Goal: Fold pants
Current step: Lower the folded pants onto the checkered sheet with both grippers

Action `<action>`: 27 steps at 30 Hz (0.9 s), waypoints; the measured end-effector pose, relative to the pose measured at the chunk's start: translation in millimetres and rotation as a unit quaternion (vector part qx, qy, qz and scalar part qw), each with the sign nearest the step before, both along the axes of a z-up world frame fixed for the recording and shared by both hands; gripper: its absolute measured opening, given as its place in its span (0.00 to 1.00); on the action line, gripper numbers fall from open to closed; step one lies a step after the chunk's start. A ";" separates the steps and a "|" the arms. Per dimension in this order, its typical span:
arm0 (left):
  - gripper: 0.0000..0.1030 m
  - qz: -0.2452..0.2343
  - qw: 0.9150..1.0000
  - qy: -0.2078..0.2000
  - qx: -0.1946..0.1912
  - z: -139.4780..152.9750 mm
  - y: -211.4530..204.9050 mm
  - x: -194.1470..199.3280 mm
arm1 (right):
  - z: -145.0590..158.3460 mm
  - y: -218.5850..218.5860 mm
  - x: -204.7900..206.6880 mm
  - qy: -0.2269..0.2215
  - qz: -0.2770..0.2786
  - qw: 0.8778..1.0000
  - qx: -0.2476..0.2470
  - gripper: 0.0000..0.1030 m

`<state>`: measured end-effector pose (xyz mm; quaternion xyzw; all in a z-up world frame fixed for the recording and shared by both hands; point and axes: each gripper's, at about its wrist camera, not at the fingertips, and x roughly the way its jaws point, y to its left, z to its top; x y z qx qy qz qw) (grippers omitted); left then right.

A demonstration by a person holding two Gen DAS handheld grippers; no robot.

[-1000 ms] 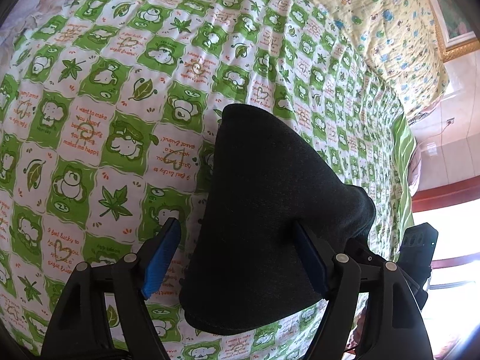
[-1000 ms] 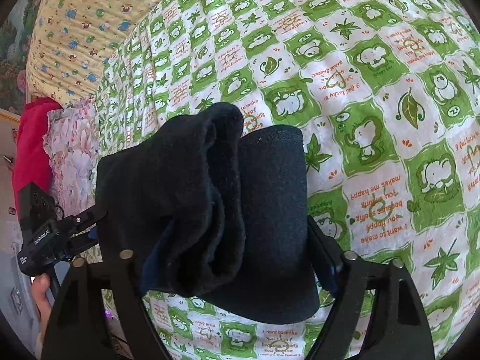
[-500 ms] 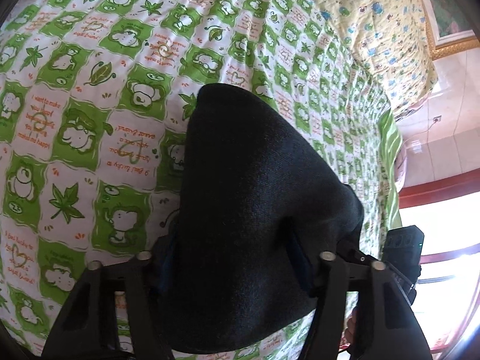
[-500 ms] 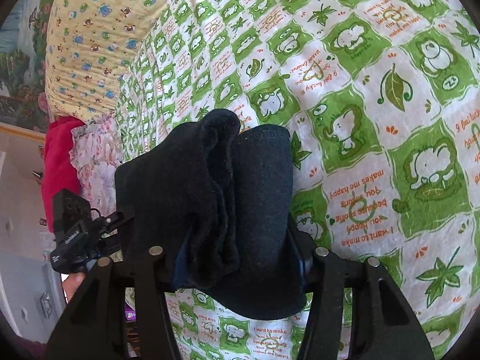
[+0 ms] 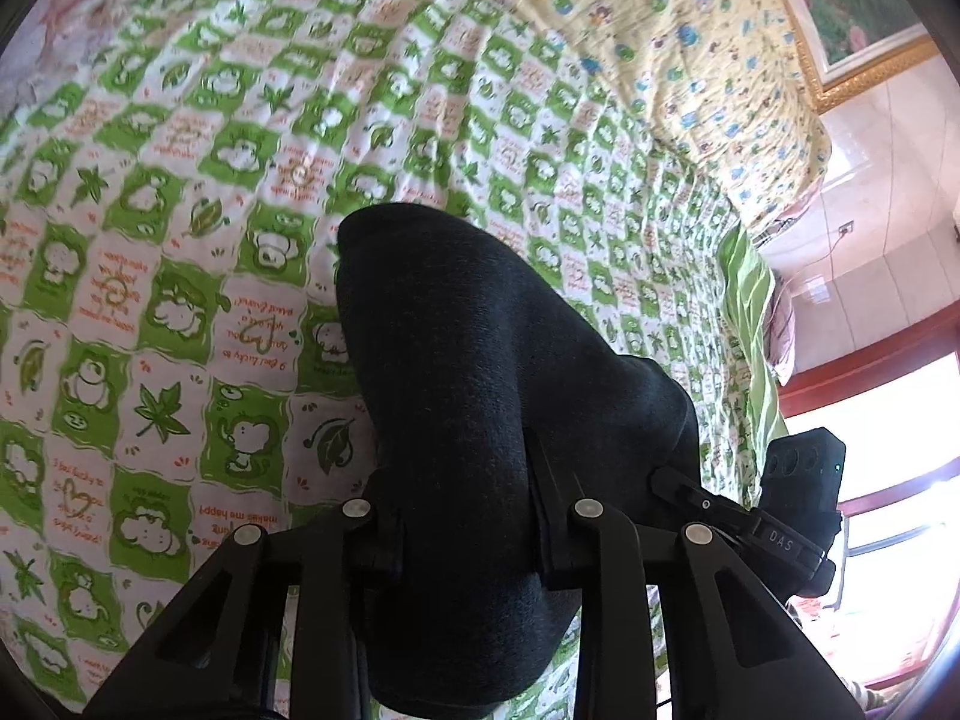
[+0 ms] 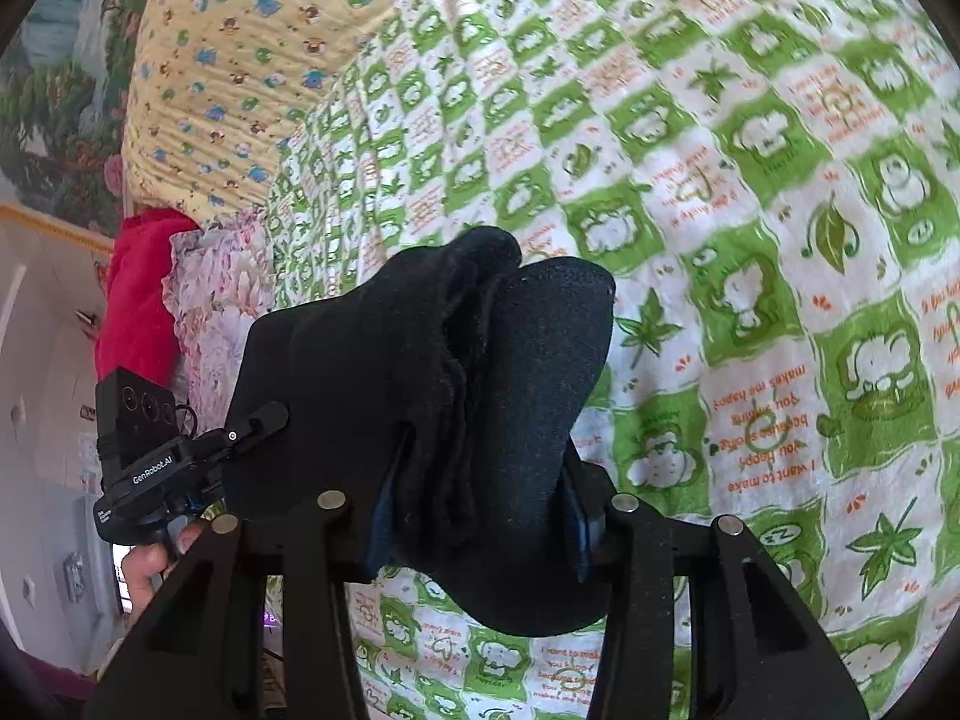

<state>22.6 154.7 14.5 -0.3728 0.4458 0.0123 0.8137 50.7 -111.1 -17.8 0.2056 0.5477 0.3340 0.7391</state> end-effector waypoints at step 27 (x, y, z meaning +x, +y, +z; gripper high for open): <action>0.27 0.158 0.986 -0.023 0.051 40.4 103.0 -79.2 | 43.9 161.9 40.3 -0.065 0.153 0.986 0.023 0.44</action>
